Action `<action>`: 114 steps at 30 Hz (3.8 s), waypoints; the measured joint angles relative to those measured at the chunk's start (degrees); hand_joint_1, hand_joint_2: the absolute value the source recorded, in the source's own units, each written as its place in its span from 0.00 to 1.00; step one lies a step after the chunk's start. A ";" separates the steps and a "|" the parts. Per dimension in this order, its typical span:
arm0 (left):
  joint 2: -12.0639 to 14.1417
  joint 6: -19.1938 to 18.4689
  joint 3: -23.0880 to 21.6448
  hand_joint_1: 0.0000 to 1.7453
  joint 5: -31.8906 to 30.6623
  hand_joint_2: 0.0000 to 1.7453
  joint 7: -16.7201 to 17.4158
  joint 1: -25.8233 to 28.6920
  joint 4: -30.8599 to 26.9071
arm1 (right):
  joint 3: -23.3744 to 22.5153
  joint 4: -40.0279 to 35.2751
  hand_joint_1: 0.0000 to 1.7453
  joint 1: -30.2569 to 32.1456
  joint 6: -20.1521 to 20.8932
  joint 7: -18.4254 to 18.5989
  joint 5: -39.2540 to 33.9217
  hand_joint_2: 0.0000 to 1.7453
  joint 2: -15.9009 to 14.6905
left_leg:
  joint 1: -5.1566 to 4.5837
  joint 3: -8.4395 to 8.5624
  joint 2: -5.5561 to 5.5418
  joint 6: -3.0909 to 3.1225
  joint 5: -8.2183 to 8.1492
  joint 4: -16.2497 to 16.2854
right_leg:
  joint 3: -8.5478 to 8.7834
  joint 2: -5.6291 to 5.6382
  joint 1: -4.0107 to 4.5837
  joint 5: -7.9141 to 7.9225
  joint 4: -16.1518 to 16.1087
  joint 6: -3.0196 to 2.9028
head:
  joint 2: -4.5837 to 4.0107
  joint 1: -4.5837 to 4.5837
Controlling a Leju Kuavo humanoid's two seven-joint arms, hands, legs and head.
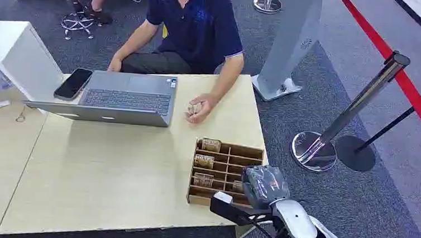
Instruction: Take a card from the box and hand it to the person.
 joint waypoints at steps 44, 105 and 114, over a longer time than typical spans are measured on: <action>0.15 -0.89 0.00 0.00 -1.01 0.00 0.53 -0.02 0.00 | 3.21 -0.50 0.81 0.83 0.68 0.24 -0.17 1.00 0.18 | 0.00 -0.02 -0.01 0.00 0.00 0.00 | 0.00 -0.01 0.00 0.00 0.00 0.00 | 0.00 0.02; -0.11 -3.08 -2.05 0.00 -6.64 0.00 0.61 -0.24 0.00 | -3.52 7.63 0.81 -15.12 -16.90 -15.10 5.86 1.00 16.30 | 0.01 -0.11 -0.04 0.00 0.01 0.00 | -0.01 -0.07 0.01 0.00 0.02 0.00 | 0.00 0.02; -0.46 -3.23 -3.13 0.00 -8.13 0.00 0.55 -0.40 0.00 | -3.50 17.87 0.81 -19.81 -21.46 -16.30 3.98 1.00 20.11 | 0.01 -0.10 -0.04 0.00 0.01 0.00 | -0.01 -0.04 0.01 0.00 0.03 0.00 | 0.00 0.00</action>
